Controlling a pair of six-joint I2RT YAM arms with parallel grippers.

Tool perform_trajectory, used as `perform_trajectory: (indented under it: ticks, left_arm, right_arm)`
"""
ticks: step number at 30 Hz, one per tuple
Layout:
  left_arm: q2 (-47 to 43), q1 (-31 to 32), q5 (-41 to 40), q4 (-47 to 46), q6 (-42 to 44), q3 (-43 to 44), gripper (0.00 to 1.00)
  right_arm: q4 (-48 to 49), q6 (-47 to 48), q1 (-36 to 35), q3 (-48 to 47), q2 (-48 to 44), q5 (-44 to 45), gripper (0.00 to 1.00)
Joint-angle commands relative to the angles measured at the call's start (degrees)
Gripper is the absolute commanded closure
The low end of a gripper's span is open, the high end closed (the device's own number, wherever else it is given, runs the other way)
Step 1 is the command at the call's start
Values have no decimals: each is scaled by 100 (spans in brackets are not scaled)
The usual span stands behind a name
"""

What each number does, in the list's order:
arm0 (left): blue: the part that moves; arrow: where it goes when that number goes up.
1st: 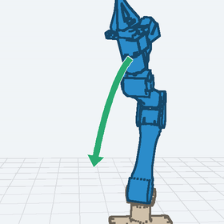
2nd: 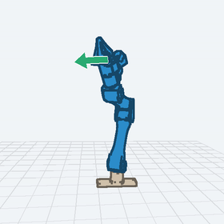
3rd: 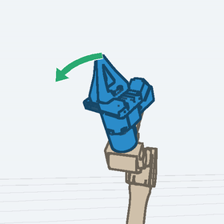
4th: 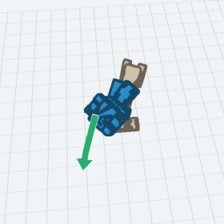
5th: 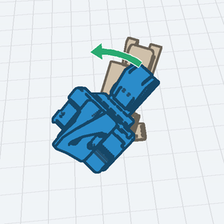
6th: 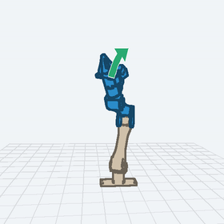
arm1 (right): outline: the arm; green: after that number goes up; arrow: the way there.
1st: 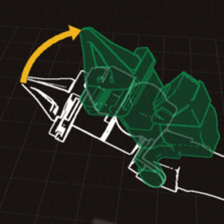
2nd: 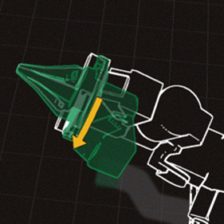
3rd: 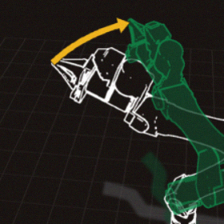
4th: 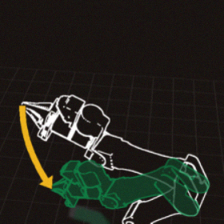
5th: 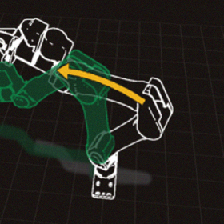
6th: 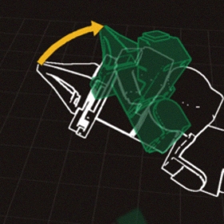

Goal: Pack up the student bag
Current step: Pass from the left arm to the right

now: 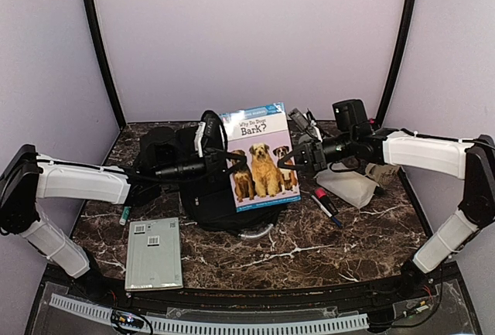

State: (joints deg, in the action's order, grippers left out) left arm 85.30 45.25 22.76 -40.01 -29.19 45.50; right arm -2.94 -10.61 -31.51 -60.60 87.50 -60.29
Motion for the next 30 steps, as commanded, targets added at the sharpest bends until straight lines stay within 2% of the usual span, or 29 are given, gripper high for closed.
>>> perform_trajectory:
  ticks: [1, 3, 8, 12, 15, 18, 20, 21, 22, 26, 30]
  left_arm:
    - [57, -17, -1130, 1200, 408, 529, 56]
    - [103, -10, -1475, 2095, 968, 765, 47]
    - [260, 134, -1740, 3362, 2111, 1061, 41]
    - [532, 717, -2171, 4263, 3485, 1423, 37]
    - [951, 1121, -2555, 5090, 4316, 1932, 36]
    - [1286, 1213, -2787, 5467, 4499, 2241, 33]
    - [1444, 1227, -2661, 5572, 4566, 2385, 21]
    - [1520, 1235, -2578, 5640, 4593, 2468, 9]
    - [1616, 1254, -2533, 5731, 4611, 2573, 6]
    - [2002, 1299, -2673, 6044, 4619, 2929, 8]
    - [2257, 1302, -2974, 6190, 4668, 3152, 24]
  right_arm:
    - [260, -9, 430, 21, -78, 64, 100]
    - [67, 138, 805, 45, -181, 240, 100]
    - [-242, 686, 1623, 451, -677, 805, 100]
    - [-263, 1180, 1983, 891, -1114, 1124, 100]
    - [225, 847, 2276, 1210, -1296, 1176, 100]
    - [377, 708, 2376, 1190, -1259, 1082, 100]
    - [369, 771, 2377, 1161, -1259, 1059, 100]
    - [324, 821, 2384, 1144, -1260, 1063, 100]
    - [303, 841, 2399, 1137, -1262, 1059, 100]
    - [357, 803, 2432, 1196, -1292, 974, 100]
    - [404, 806, 2438, 1221, -1269, 907, 100]
